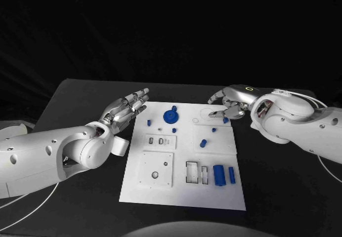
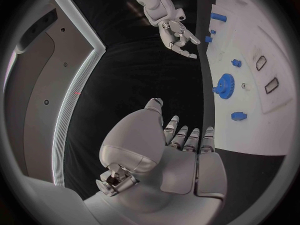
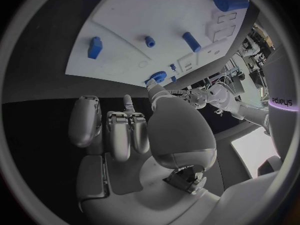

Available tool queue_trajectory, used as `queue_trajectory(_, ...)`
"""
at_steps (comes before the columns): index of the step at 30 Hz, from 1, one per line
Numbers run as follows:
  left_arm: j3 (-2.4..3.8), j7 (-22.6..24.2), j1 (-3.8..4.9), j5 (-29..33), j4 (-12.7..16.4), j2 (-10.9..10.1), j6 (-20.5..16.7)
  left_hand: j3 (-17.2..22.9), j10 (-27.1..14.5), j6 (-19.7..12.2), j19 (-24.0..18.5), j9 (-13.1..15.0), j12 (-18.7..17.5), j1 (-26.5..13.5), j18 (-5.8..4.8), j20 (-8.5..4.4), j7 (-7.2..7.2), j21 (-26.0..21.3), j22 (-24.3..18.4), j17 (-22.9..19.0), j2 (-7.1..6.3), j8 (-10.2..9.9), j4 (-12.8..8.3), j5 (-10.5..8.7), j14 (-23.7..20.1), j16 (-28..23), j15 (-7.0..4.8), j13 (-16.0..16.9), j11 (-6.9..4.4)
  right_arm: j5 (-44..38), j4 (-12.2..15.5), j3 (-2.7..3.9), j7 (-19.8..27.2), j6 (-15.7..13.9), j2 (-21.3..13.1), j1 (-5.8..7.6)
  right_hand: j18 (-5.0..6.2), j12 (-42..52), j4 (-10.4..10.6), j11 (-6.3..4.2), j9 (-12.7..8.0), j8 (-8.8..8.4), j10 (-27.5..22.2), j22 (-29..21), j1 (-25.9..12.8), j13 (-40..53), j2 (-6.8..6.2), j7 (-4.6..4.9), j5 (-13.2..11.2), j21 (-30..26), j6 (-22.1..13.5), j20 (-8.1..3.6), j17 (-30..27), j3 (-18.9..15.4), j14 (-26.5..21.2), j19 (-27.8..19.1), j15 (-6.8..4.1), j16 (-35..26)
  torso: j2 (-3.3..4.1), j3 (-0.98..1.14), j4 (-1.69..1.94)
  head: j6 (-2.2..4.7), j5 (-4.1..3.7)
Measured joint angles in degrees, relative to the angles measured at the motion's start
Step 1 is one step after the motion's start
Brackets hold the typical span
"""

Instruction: Assemble the parts on the task board

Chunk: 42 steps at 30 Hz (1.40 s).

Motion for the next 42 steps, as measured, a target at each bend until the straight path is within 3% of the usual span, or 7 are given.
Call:
queue_trajectory(4, -0.01, 0.0, -0.19, 0.0, -0.1, 0.2, 0.0, 0.0, 0.0, 0.0, 0.0, 0.0, 0.0, 0.0, 0.00, 0.00, 0.00, 0.0, 0.0, 0.0, 0.00, 0.0, 0.0, 0.00, 0.0, 0.0, 0.00, 0.0, 0.00, 0.1, 0.6, -0.13, 0.1, -0.1, -2.7, -0.79, 0.00, 0.0, 0.5, 0.00, -0.6, -0.98, 0.0, 0.0, 0.0, 0.0, 0.00, -0.39, -0.1, -0.1, -1.3, 0.00, 0.0, -0.5, 0.0, 0.0, 0.00, -0.7, -0.07, 0.08, 0.01, -0.01, -0.07)
queue_trajectory(14, -0.05, 0.1, -0.45, 0.0, -0.3, 0.3, 0.1, 0.0, 0.0, 0.0, 0.0, 0.0, 0.0, 0.0, 0.00, 0.00, 0.00, 0.0, 0.0, 0.0, 0.00, 0.0, 0.0, 0.00, 0.0, 0.0, 0.00, 0.0, 0.00, 0.3, -0.1, -0.34, 0.8, -0.8, -6.1, -2.69, 0.00, 0.0, 0.6, 0.00, -0.9, -0.98, 0.0, 0.0, 0.0, 0.0, -0.01, -0.47, -0.3, -1.0, -1.4, 0.00, 0.0, -0.6, 0.0, 0.0, 0.00, -1.8, -0.28, 0.08, 0.20, -0.04, -0.24)
queue_trajectory(22, -0.07, 0.1, -0.54, 0.0, -0.4, 0.2, 0.1, 0.0, 0.0, 0.0, 0.0, 0.0, 0.0, 0.0, 0.00, 0.00, 0.00, 0.0, 0.0, 0.0, 0.00, 0.0, 0.0, 0.00, 0.0, 0.0, 0.00, 0.0, 0.00, 0.3, -1.7, -0.45, 1.8, -1.3, -6.1, -4.17, 0.00, 0.0, 0.8, -0.01, -1.0, -0.98, 0.0, 0.0, 0.7, 0.0, -0.69, -0.11, 0.1, -1.7, -1.1, -0.13, 0.0, -0.8, 0.0, -0.2, 0.00, -2.2, -0.25, 0.08, 0.16, 0.13, -0.02)
queue_trajectory(42, -0.08, 0.1, -0.58, 0.0, -0.5, 0.2, 0.2, 0.0, 0.0, 0.0, 0.2, 0.0, 0.0, 0.0, -0.01, 0.21, -0.01, 0.0, 0.0, 0.0, 0.00, 0.0, 0.0, 0.00, -0.2, 0.0, 0.22, 0.0, 0.00, 0.1, -4.2, -0.44, 2.7, -1.4, -4.4, -4.85, 0.01, 0.0, 0.6, 0.00, -1.4, -0.97, 0.0, 0.0, 4.3, 0.0, -0.39, 0.06, 6.0, -3.9, -0.3, -0.19, 0.0, -0.6, 0.0, -0.7, 0.00, -3.7, -0.23, 0.02, 0.16, -0.25, -0.15)
